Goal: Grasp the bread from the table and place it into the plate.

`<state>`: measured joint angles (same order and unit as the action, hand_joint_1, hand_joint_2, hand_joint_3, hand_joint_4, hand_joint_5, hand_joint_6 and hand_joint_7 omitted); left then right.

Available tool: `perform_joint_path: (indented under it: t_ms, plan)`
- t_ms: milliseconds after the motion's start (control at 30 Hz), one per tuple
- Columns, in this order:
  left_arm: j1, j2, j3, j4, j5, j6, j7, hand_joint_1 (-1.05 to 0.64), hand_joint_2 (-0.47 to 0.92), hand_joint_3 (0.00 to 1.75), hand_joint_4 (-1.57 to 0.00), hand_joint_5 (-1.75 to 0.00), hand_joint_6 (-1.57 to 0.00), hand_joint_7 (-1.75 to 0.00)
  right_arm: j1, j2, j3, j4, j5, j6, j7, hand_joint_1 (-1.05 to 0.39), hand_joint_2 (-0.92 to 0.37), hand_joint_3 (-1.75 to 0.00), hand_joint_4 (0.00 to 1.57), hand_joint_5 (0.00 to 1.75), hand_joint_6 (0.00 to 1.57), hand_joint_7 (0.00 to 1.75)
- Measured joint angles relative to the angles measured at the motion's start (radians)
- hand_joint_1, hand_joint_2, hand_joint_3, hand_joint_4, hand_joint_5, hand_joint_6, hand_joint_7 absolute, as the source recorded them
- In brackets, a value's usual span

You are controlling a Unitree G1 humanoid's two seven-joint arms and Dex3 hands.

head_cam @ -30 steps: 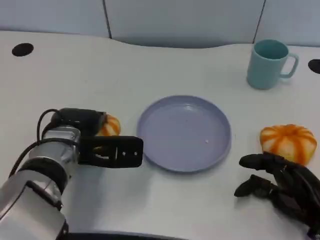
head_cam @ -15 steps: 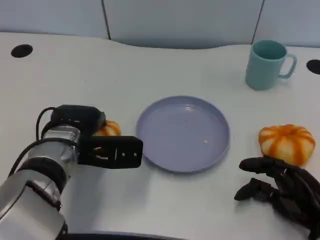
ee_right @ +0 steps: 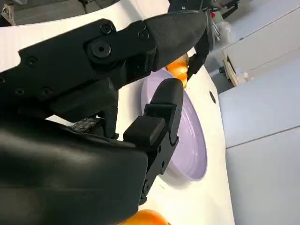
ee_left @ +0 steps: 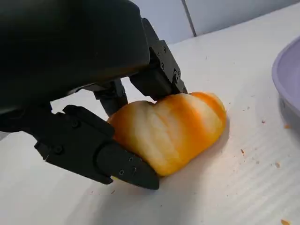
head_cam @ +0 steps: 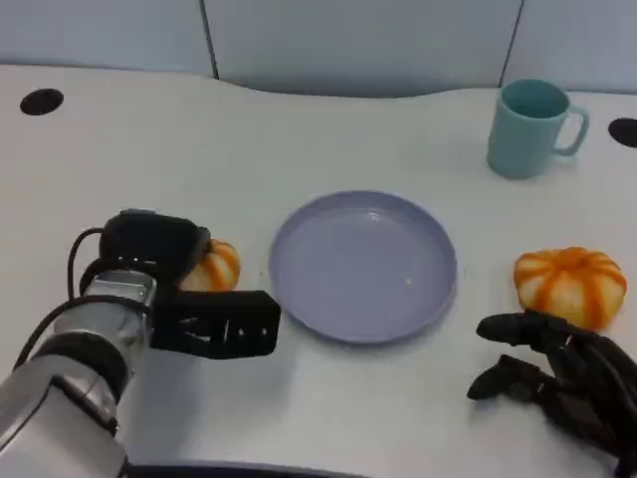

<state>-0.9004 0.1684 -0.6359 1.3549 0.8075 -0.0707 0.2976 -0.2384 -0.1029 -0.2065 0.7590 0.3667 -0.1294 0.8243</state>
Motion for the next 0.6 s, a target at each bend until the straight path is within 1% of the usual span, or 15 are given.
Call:
perform_joint_path:
  t_ms: [33,133,167,233,267,367,400,433,467,500,533,567,600]
  plan:
    - [0.0,0.001,0.005,0.0,-0.004,-0.003,0.004,-0.3,0.9,0.16,-0.63,-1.74,-1.02,-0.07,0.0,0.0,0.0,0.0,0.0,0.0,-0.003,-0.4,-0.92,-0.08,0.65,1.09,0.74,0.65]
    - [-0.001,0.008,0.017,0.0,-0.015,-0.022,0.008,-0.3,0.92,0.18,-0.69,-1.75,-1.08,-0.11,0.0,0.0,0.001,0.0,0.0,0.001,-0.006,-0.39,-0.92,-0.09,0.64,1.09,0.73,0.65]
    - [-0.001,0.012,0.02,-0.001,-0.017,-0.031,0.008,-0.29,0.92,0.2,-0.68,-1.75,-1.09,-0.12,0.0,0.0,0.001,-0.001,0.0,0.001,-0.007,-0.39,-0.92,-0.09,0.64,1.09,0.73,0.65]
    - [-0.003,0.023,0.025,-0.001,-0.024,-0.051,0.007,-0.3,0.92,0.22,-0.63,-1.75,-1.06,-0.12,0.0,0.0,0.002,-0.002,0.0,0.001,-0.008,-0.4,-0.92,-0.1,0.64,1.1,0.73,0.66]
    - [-0.004,0.025,0.029,-0.001,-0.027,-0.057,0.005,-0.31,0.92,0.2,-0.61,-1.72,-1.04,-0.12,0.0,0.0,0.002,-0.003,0.0,0.001,-0.008,-0.39,-0.92,-0.1,0.64,1.1,0.73,0.66]
    - [-0.016,0.029,0.035,-0.001,-0.034,-0.077,-0.009,-0.28,0.92,0.19,-0.62,-1.7,-1.07,-0.14,-0.001,-0.001,0.004,-0.006,0.0,0.002,-0.009,-0.39,-0.92,-0.1,0.63,1.1,0.72,0.66]
    - [-0.022,0.031,0.037,-0.002,-0.034,-0.087,-0.014,-0.28,0.92,0.2,-0.62,-1.72,-1.05,-0.24,-0.001,-0.001,0.006,-0.007,0.0,0.002,-0.01,-0.4,-0.92,-0.1,0.63,1.1,0.72,0.67]
    - [-0.028,0.034,0.038,-0.003,-0.034,-0.095,-0.014,-0.29,0.92,0.21,-0.63,-1.74,-0.91,-0.49,-0.001,-0.001,0.007,-0.007,-0.001,0.002,-0.01,-0.4,-0.92,-0.11,0.63,1.1,0.73,0.67]
    - [-0.034,0.036,0.037,-0.004,-0.033,-0.101,-0.013,-0.3,0.92,0.21,-0.64,-1.74,-0.84,-0.6,-0.001,-0.001,0.008,-0.007,-0.001,0.002,-0.012,-0.4,-0.92,-0.11,0.63,1.11,0.73,0.67]
    - [-0.042,0.039,0.037,-0.007,-0.032,-0.104,-0.013,-0.31,0.92,0.26,-0.6,-1.63,-0.78,-0.66,-0.002,-0.001,0.009,-0.007,-0.002,0.002,-0.014,-0.4,-0.92,-0.11,0.63,1.11,0.73,0.67]
    - [-0.049,0.04,0.036,-0.008,-0.031,-0.105,-0.013,-0.31,0.92,0.28,-0.6,-1.61,-0.74,-0.8,-0.002,-0.001,0.01,-0.007,-0.002,0.003,-0.014,-0.39,-0.92,-0.11,0.63,1.11,0.73,0.67]
    - [-0.057,0.042,0.036,-0.01,-0.031,-0.106,-0.013,-0.3,0.92,0.28,-0.61,-1.56,-0.72,-0.89,-0.003,-0.001,0.01,-0.007,-0.001,0.004,-0.014,-0.39,-0.92,-0.11,0.63,1.11,0.73,0.67]
    - [-0.064,0.044,0.036,-0.011,-0.032,-0.11,-0.014,-0.3,0.92,0.3,-0.62,-1.59,-0.68,-1.06,-0.003,-0.001,0.01,-0.007,-0.001,0.005,-0.015,-0.39,-0.92,-0.11,0.63,1.11,0.73,0.67]
